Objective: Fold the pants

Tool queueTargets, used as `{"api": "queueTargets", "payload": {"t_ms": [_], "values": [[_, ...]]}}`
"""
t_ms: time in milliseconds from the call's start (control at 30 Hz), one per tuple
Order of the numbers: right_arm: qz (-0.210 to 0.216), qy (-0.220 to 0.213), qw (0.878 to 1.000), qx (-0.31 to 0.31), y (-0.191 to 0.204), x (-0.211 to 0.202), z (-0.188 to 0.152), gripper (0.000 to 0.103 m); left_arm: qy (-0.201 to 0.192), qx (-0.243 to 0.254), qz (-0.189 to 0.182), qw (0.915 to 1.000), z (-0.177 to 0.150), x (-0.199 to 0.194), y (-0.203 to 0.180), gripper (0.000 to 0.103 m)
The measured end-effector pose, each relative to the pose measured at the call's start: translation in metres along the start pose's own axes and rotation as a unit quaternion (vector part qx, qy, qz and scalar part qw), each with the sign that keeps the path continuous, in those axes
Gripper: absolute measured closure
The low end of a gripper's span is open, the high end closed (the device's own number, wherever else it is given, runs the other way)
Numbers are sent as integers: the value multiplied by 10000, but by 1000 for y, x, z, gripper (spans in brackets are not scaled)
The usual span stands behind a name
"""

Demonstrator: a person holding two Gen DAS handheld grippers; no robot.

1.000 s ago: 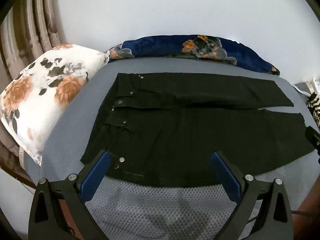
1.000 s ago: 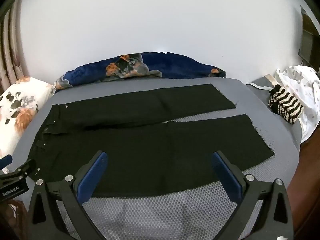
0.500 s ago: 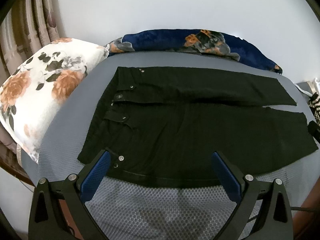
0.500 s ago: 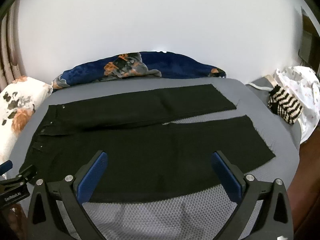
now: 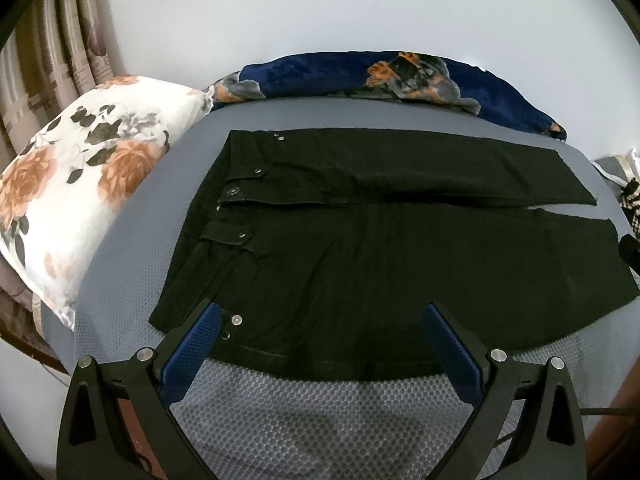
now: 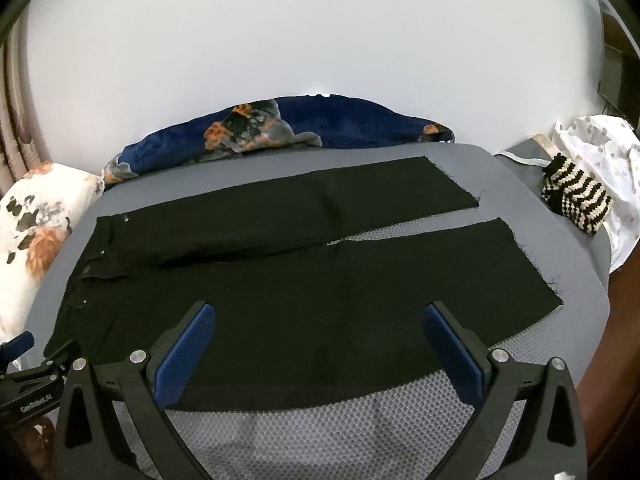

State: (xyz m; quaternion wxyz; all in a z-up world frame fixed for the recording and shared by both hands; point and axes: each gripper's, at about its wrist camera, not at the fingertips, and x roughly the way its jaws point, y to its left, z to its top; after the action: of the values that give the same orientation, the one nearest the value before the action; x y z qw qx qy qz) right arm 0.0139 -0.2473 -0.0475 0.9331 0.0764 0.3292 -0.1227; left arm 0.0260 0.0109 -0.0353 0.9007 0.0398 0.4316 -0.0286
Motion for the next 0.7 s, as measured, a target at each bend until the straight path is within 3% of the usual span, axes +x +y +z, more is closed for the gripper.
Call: {"api": "queueTargets", "payload": {"t_ms": [700], "values": [[-149, -196, 9996, -159, 4, -15, -4, 0, -250, -60, -28, 9997, -2, -14, 2, 3]]}}
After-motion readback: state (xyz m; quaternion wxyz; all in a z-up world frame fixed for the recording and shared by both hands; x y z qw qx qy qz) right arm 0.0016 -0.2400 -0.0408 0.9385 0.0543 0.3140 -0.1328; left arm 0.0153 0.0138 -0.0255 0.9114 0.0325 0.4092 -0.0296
